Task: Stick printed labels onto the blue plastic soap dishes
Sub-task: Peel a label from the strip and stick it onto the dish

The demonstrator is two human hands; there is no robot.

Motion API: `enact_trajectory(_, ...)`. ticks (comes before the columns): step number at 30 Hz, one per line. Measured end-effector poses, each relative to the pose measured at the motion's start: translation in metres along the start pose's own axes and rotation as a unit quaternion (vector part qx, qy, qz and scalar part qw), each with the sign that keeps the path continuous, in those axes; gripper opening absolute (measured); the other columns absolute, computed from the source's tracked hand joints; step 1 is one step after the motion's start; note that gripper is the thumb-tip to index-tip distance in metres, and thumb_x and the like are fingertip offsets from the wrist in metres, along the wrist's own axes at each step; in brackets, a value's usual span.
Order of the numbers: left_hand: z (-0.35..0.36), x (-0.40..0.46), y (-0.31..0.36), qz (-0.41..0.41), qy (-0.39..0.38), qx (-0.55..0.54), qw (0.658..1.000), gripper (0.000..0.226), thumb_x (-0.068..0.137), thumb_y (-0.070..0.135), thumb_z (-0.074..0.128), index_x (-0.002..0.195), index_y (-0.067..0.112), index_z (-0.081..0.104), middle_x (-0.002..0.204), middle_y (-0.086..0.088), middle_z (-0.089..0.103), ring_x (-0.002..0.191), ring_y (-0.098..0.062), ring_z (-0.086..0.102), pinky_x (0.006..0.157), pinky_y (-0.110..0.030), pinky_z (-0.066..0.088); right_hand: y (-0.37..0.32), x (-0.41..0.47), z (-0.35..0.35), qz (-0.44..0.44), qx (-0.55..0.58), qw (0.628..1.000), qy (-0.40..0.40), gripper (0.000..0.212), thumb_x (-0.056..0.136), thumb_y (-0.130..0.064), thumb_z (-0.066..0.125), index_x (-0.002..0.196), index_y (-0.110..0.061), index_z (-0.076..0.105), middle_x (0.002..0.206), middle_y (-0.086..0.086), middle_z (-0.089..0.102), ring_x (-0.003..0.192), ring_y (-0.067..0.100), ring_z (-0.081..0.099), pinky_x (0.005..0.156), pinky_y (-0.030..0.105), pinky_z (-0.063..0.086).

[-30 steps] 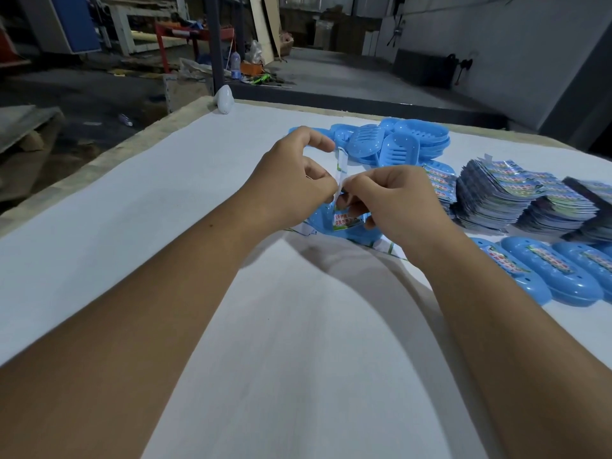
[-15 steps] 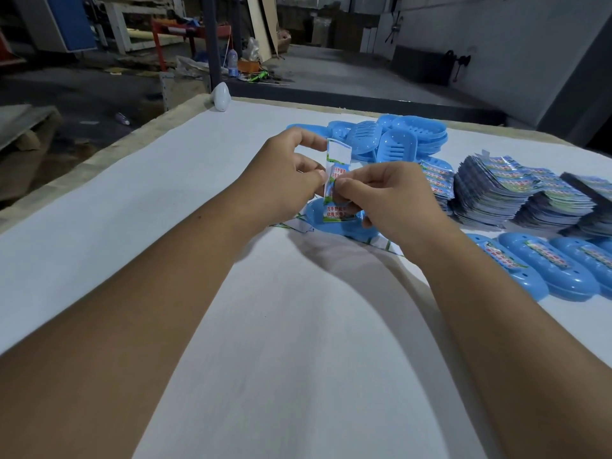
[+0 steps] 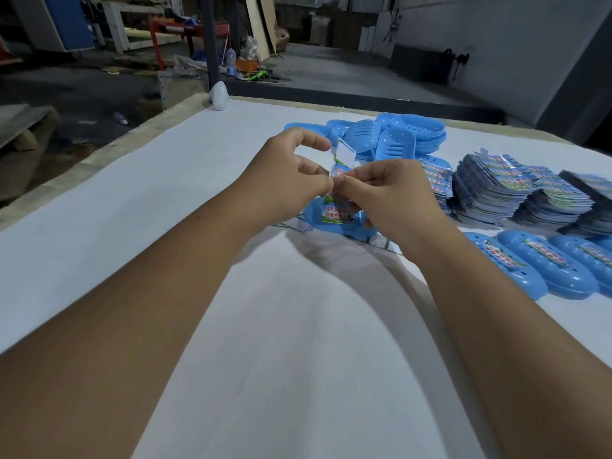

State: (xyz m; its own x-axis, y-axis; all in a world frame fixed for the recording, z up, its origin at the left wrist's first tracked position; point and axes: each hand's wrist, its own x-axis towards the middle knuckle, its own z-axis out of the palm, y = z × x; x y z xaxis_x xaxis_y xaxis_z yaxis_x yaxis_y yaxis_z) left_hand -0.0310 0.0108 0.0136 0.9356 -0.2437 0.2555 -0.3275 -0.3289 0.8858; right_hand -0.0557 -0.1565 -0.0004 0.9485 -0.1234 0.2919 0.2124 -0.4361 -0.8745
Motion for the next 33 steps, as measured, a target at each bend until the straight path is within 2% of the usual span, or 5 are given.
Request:
enact_trajectory(3,0.001,-0.001,0.0,0.008,0.008,0.011,1.0,0.036,0.087,0.01,0.072,0.106,0.036,0.056,0.078,0.009,0.076,0.071,-0.006,0.071,0.064,-0.021,0.052,-0.002,-0.001,0.001,-0.002,0.0,1.0,0.002,0.028,0.09,-0.031,0.071,0.071,-0.012,0.078,0.071,0.013,0.074,0.057,0.016,0.058,0.05,0.031,0.046)
enact_trajectory(11,0.0,-0.003,0.003,0.029,0.022,0.01,0.999,0.037,0.084,0.013,0.078,0.105,0.035,0.057,0.077,0.011,0.076,0.075,-0.005,0.073,0.071,-0.025,0.056,-0.004,-0.002,0.001,-0.019,-0.011,0.999,0.023,0.029,0.089,-0.038,0.073,0.067,-0.018,0.078,0.066,0.004,0.074,0.057,0.014,0.064,0.045,0.024,0.047)
enact_trajectory(15,0.001,-0.004,0.003,0.029,0.024,0.012,0.999,0.036,0.084,0.01,0.077,0.104,0.034,0.057,0.079,0.008,0.077,0.078,-0.007,0.074,0.077,-0.03,0.058,-0.004,-0.002,0.001,-0.021,-0.015,0.999,0.03,0.026,0.087,-0.029,0.07,0.07,-0.011,0.077,0.069,0.012,0.073,0.059,0.035,0.062,0.049,0.033,0.046)
enact_trajectory(23,0.0,-0.003,0.005,0.004,0.043,0.029,0.999,0.034,0.087,0.014,0.076,0.108,0.035,0.058,0.085,0.01,0.075,0.075,-0.003,0.07,0.058,-0.011,0.049,-0.004,-0.001,-0.002,0.003,0.007,1.0,0.016,0.027,0.093,-0.024,0.069,0.068,-0.018,0.077,0.069,0.0,0.075,0.06,0.009,0.068,0.042,0.02,0.045)
enact_trajectory(33,-0.009,0.006,-0.004,-0.072,0.095,0.045,0.992,0.029,0.085,0.015,0.072,0.105,0.031,0.059,0.098,0.001,0.073,0.081,-0.012,0.068,0.057,-0.022,0.049,-0.003,0.001,-0.008,0.057,0.004,0.998,0.027,0.021,0.089,-0.019,0.07,0.071,-0.009,0.076,0.066,-0.001,0.074,0.052,0.004,0.061,0.042,0.02,0.047)
